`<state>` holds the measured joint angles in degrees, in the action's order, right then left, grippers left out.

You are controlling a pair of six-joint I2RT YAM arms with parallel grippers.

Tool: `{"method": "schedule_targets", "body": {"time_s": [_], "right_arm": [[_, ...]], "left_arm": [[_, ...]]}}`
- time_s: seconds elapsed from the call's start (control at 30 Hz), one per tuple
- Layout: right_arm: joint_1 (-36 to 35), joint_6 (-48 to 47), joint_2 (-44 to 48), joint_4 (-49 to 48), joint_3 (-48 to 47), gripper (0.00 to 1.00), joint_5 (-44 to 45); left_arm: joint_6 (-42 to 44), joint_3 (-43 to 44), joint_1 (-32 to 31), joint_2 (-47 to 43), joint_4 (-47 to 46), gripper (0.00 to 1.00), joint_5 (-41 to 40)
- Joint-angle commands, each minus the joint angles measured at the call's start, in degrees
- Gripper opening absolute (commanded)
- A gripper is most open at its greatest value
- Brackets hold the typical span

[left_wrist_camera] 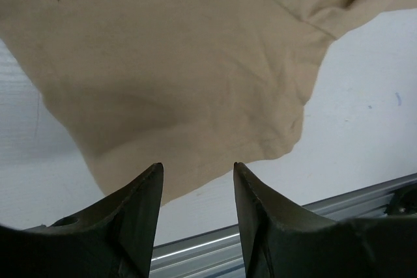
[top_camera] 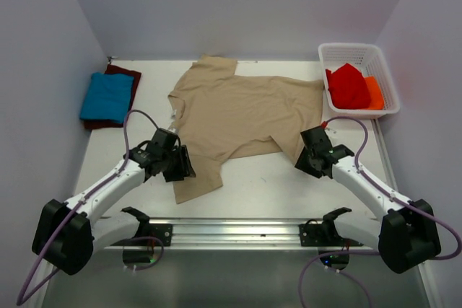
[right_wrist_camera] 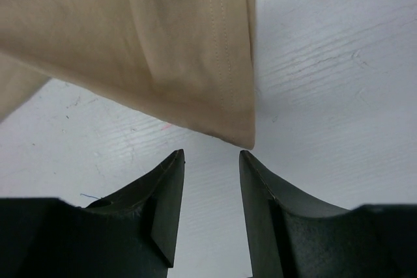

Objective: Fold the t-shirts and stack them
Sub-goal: Flatten the tshirt out

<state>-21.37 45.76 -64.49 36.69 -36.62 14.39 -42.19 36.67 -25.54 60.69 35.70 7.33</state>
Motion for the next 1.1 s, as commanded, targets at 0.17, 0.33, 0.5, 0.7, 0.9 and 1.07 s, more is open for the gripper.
{"method": "schedule_targets", "body": {"time_s": [0.17, 0.33, 0.5, 0.7, 0.9, 1.07], "right_arm": [[0.1, 2.7, 0.6, 1.5, 0.0, 0.44, 5.6], [0.1, 3.6, -1.6, -0.9, -0.1, 0.38, 7.9], [0.1, 4.7, -5.3, -4.6, -0.6, 0.00, 9.8], [0.1, 3.9, -9.1, -6.0, -1.4, 0.00, 9.1], [0.1, 1.7, -10.8, -4.3, -0.9, 0.00, 7.7], [0.1, -4.0, -19.5, 4.5, -9.1, 0.01, 7.3]], "left_arm": [[0.2, -4.4, -2.4, 0.8, -9.0, 0.51, 0.4], [0.5, -6.9, -3.9, 3.0, -10.6, 0.51, -0.4], [2.5, -7.1, -5.3, 8.0, -12.9, 0.50, -2.3], [3.1, -8.2, -5.4, 11.9, -14.0, 0.49, -1.1], [3.1, -7.0, -5.5, 7.2, -10.4, 0.49, -2.7], [3.7, -4.3, -5.5, 2.6, -6.3, 0.49, -3.4]]}}
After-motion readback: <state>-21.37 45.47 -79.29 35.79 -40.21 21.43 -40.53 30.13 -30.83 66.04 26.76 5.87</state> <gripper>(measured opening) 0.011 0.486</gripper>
